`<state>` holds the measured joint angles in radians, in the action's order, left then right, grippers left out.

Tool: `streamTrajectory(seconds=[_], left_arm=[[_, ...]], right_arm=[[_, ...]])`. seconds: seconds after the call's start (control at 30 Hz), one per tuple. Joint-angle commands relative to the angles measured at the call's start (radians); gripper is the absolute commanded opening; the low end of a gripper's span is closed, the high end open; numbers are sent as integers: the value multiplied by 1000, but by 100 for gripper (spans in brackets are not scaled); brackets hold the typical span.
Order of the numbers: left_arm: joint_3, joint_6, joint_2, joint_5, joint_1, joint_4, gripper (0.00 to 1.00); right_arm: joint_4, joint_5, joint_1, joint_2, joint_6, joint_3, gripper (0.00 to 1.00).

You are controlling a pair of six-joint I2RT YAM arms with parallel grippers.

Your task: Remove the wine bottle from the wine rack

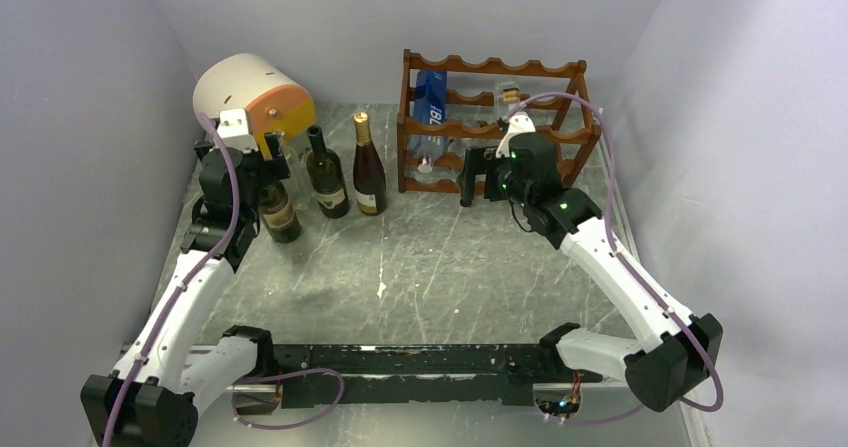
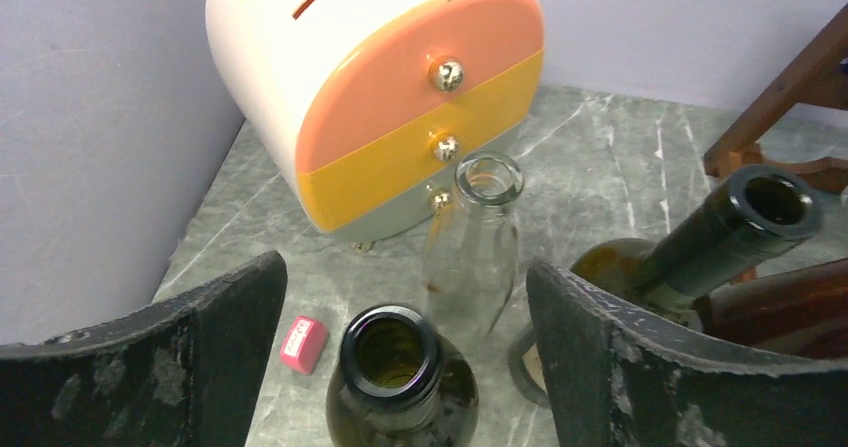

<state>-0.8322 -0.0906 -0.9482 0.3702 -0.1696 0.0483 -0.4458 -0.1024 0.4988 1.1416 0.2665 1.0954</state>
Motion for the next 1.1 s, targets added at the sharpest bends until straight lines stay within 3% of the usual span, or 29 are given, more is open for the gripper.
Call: streamTrajectory(seconds=[0.0, 0.17, 0.63, 0.9, 1.07], left_arm=[[8, 14, 48, -55, 8, -31, 95], [-25, -3, 101, -90, 9, 18, 97], [-85, -32, 269, -401, 8, 116, 96], [71, -30, 367, -741, 9, -43, 93], [162, -40, 414, -827, 8, -78, 92]], right_arm=[[32, 38, -2, 30, 19, 30, 99], [38, 58, -1, 70, 18, 49, 99], [108, 103, 0, 111, 89, 9, 99], [273, 146, -1, 155, 195, -23, 98], [428, 147, 4, 209, 273, -51, 94]])
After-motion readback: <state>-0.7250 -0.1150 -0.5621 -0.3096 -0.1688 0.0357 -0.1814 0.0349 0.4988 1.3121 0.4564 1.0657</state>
